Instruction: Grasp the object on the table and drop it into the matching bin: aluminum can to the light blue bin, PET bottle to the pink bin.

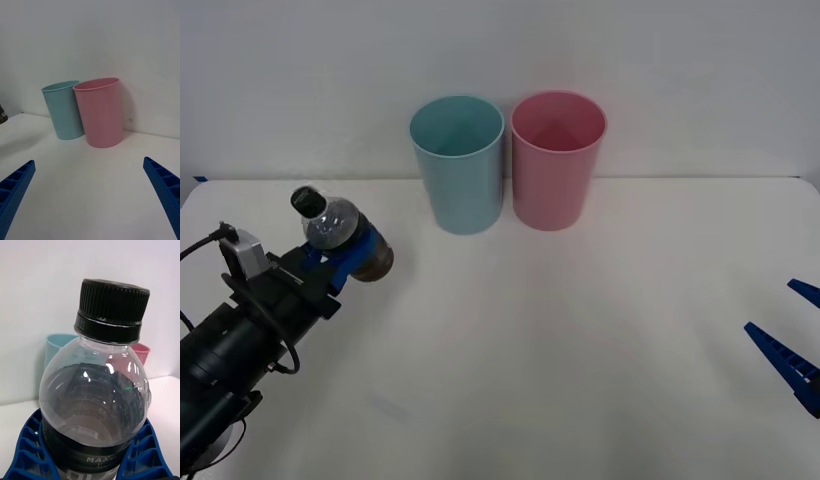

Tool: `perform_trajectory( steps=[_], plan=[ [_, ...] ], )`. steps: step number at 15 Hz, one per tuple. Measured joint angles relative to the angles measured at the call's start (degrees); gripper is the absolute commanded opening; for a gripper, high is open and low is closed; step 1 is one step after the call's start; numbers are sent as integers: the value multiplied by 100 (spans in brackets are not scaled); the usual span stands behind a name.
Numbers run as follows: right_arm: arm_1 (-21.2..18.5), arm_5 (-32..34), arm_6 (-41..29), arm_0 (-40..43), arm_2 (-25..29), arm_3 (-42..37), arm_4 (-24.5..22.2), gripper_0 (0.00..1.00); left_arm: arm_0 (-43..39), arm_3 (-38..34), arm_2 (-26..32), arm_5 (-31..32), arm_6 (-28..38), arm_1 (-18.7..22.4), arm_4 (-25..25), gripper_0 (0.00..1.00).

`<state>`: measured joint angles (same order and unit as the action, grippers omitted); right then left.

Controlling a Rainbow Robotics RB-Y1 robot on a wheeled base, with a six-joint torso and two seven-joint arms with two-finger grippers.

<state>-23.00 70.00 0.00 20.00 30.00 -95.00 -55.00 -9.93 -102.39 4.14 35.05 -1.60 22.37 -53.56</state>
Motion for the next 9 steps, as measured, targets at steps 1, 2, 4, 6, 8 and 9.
perform_trajectory(
  steps=[1,2,4,6,8,9],
  plan=[
    [0,0,0,0,0,0,0,100,1,-198,1,-155,184,3,-5,0],
    [0,0,0,0,0,0,0,100,6,-438,12,-341,405,4,-36,0],
    [0,0,0,0,0,0,0,100,36,-783,72,-540,800,4,-167,0],
    [0,0,0,0,0,0,0,100,222,-906,111,-569,1209,5,-362,0],
    [0,0,0,0,0,0,0,100,524,-907,47,-569,1598,7,-576,0],
    [0,0,0,0,0,0,0,100,681,-908,5,-569,1799,19,-681,0]
  ],
)
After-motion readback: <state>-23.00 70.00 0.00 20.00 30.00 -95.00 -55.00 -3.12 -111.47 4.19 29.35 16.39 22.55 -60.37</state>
